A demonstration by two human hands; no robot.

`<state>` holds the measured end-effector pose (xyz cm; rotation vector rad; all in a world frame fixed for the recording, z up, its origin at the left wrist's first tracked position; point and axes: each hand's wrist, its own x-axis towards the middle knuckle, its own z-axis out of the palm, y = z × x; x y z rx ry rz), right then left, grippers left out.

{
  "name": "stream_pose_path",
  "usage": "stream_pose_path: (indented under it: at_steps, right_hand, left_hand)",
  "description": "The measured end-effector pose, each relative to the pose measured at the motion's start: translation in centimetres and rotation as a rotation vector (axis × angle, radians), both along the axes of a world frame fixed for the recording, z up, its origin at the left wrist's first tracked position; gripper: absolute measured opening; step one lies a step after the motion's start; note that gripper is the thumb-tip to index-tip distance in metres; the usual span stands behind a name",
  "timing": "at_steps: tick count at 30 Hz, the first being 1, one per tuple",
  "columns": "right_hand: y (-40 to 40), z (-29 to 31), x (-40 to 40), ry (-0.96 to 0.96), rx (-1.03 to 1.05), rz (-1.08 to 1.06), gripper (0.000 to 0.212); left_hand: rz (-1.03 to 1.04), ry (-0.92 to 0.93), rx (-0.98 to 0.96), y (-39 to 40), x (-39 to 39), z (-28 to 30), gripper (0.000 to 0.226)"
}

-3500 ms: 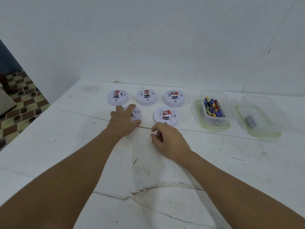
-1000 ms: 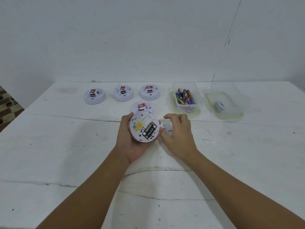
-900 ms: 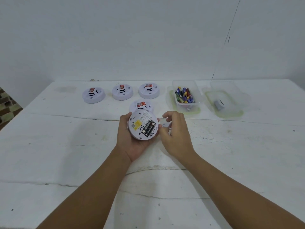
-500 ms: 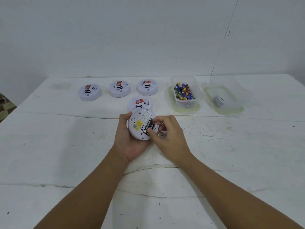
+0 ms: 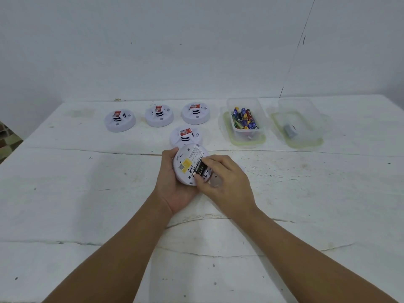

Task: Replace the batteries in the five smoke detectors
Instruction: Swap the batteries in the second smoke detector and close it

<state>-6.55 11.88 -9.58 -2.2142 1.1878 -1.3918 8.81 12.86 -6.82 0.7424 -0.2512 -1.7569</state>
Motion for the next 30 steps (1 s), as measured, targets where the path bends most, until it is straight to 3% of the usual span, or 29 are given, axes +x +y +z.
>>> stream_pose_path:
  at_steps: [6,12,21,30]
  right_hand:
    - [0.1,-0.2,-0.1,0.035,-0.055,-0.038,0.036]
    - [0.1,-0.3,-0.3,-0.006,-0.067,0.002,0.027]
    - [-0.2,-0.7,-0.2,0.104,-0.118,0.149,0.035]
    - [0.7,0.4,-0.4,-0.016,-0.08,0.131,0.027]
  left_hand:
    - [-0.022,-0.095,-0.005,-0.1,-0.4,0.1,0.05]
    - [-0.025,-0.051,0.037,-0.3,0.0,0.0,0.052]
    - [-0.024,0.023,0.035,0.0,0.4,-0.2,0.065]
    - [0.017,0.078,0.018,0.1,0.1,0.2,0.046]
